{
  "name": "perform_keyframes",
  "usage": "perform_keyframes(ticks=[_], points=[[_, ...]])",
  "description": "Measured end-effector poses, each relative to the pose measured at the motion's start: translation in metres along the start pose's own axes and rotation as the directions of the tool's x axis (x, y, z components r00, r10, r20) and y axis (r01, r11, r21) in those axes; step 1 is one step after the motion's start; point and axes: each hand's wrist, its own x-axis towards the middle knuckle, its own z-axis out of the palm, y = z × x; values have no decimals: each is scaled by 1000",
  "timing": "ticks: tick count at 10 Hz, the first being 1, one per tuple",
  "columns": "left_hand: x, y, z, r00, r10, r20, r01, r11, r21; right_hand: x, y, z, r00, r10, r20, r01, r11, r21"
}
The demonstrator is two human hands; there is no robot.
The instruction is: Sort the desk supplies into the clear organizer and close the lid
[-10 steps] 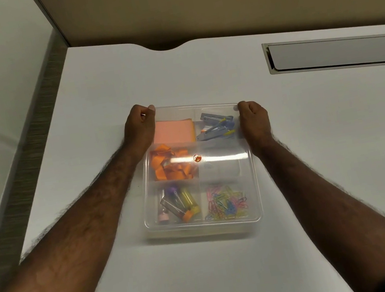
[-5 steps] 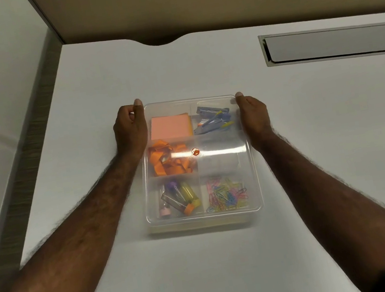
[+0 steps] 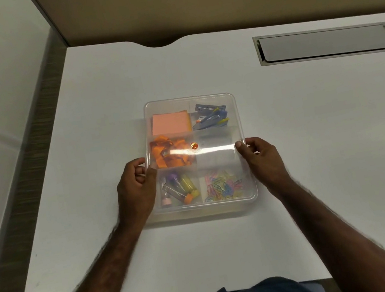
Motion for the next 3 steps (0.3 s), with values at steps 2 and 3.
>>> perform_keyframes(ticks=[2, 3], points=[[-9, 16, -9, 972, 228, -56, -213, 958, 193, -3, -9, -8, 999, -15, 36, 16, 999, -32], [-11, 39, -6, 944, 320, -77, -286, 913, 291, 0, -18, -18, 997, -79, -9, 79, 995, -62]])
